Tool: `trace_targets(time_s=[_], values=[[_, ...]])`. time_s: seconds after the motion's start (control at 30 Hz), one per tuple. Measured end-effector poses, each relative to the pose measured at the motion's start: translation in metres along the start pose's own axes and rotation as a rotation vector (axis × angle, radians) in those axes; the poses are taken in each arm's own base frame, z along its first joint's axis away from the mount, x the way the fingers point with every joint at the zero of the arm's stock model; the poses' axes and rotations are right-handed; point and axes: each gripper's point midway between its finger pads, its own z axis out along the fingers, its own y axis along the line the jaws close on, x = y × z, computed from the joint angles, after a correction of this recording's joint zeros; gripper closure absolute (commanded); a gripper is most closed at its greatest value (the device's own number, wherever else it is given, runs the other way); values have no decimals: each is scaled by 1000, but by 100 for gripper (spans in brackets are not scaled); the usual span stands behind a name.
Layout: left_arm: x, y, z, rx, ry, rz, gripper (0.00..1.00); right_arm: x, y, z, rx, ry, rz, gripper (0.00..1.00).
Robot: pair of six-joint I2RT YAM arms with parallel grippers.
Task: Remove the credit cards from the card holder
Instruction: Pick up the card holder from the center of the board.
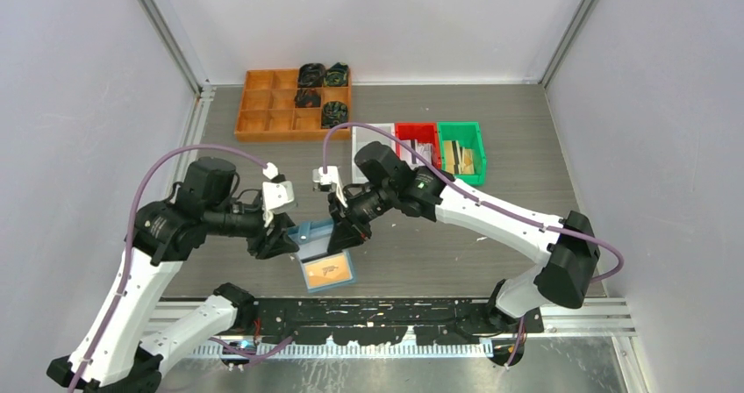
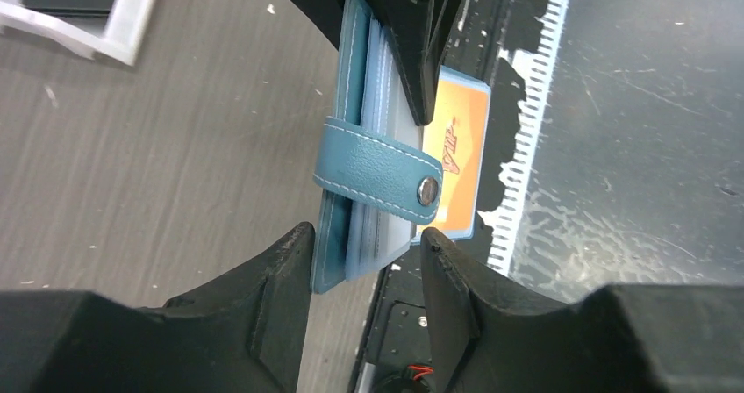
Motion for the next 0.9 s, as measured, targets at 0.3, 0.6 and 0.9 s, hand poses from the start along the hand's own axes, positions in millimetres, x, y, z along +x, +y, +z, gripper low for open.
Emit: trace_targets(time_s=[0.3,0.6,0.9], values=[[3,-10,6,87,23,-56,54,-16,19,-1,-31,8,-69,98],[-1,-19,8,138,12,-117,81,-19,23,3,-47,29,-101,97],[-5,-26,10,188,15,-211,80,-19,22,1,-43,52,-89,93]])
